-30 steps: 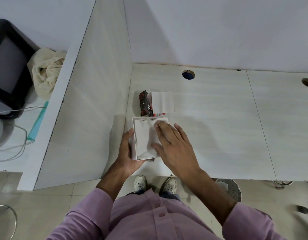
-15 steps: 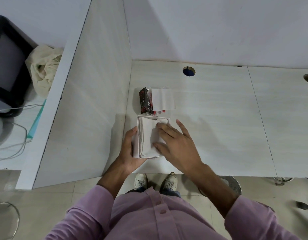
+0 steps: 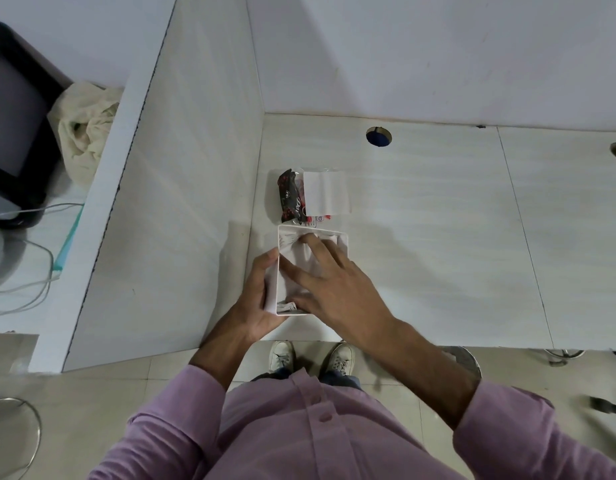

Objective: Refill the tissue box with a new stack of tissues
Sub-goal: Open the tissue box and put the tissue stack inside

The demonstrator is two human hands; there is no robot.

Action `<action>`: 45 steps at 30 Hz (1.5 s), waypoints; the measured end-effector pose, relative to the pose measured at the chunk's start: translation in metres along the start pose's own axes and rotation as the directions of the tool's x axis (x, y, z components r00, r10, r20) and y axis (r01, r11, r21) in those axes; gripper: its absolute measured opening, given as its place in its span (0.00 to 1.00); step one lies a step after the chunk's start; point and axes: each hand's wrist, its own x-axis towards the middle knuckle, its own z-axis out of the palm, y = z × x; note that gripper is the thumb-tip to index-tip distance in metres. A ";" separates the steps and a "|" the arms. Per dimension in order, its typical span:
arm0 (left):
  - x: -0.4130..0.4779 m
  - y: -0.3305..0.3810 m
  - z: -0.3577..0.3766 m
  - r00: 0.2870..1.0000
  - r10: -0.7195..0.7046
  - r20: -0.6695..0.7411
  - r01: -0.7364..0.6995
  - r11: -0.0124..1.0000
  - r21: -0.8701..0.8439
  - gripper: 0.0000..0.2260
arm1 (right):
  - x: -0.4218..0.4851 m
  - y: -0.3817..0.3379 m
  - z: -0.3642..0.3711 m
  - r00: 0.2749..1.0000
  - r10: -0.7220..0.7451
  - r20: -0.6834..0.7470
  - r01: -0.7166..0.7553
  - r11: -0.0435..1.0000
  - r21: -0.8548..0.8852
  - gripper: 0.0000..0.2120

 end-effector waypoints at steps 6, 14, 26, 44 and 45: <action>0.014 -0.007 -0.009 0.988 0.001 -0.155 -0.002 1.000 -0.004 0.26 | 0.013 0.015 -0.007 0.981 -0.010 0.195 -0.013 0.993 0.115 0.29; 0.029 -0.013 -0.019 0.946 0.035 -0.323 -0.090 0.983 -0.158 0.26 | 0.064 0.075 0.004 0.838 0.524 -0.150 -0.365 0.744 0.560 0.04; 0.038 -0.009 -0.033 0.954 0.053 -0.294 -0.128 0.963 -0.239 0.44 | 0.168 0.195 0.074 0.524 0.838 0.153 -0.827 0.457 0.327 0.28; 0.035 -0.001 -0.012 0.957 0.088 -0.276 -0.157 0.958 -0.240 0.27 | 0.096 0.109 -0.046 0.445 0.758 -0.478 -0.179 0.598 0.782 0.07; 0.033 -0.002 -0.009 0.966 0.084 -0.245 -0.147 0.956 -0.253 0.27 | 0.081 0.097 -0.052 0.500 0.673 -0.546 -0.184 0.698 0.692 0.09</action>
